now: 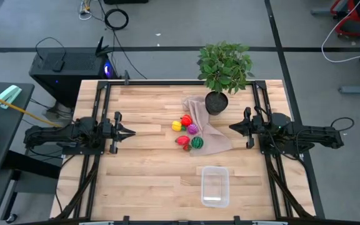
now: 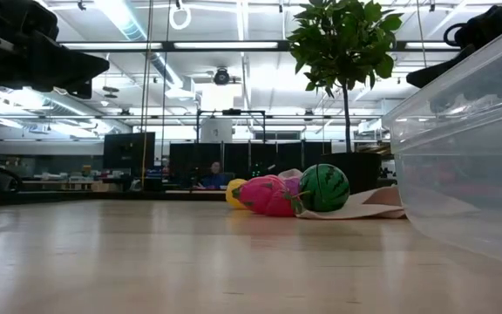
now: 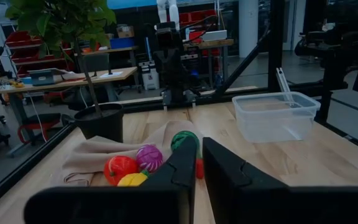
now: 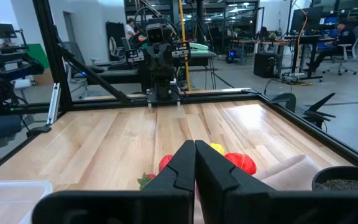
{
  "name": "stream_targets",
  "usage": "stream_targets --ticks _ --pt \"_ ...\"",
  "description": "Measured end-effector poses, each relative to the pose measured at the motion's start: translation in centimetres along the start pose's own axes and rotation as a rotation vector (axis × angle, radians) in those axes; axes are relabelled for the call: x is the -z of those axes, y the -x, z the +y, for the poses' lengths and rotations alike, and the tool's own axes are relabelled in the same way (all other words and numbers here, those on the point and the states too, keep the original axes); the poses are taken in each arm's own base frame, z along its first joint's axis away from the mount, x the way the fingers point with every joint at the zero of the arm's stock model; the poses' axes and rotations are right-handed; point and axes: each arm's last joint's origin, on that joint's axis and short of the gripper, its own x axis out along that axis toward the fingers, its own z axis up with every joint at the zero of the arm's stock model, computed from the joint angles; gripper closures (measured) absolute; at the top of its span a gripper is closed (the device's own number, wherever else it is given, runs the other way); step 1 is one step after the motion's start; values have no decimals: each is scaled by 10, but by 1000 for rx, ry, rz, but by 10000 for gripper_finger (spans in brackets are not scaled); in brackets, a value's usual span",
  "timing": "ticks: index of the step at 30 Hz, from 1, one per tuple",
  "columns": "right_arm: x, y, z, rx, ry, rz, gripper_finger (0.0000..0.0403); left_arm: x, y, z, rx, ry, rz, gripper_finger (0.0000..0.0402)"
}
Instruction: Pick and placing Produce into tupperware
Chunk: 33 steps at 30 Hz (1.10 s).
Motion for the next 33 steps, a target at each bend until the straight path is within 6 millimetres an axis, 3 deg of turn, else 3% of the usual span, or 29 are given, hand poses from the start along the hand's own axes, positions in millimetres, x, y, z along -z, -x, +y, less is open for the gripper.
stream_targets --ticks 33 --pt "0 0 0 0 0 0 389 0 0 1 -18 -36 2 364"
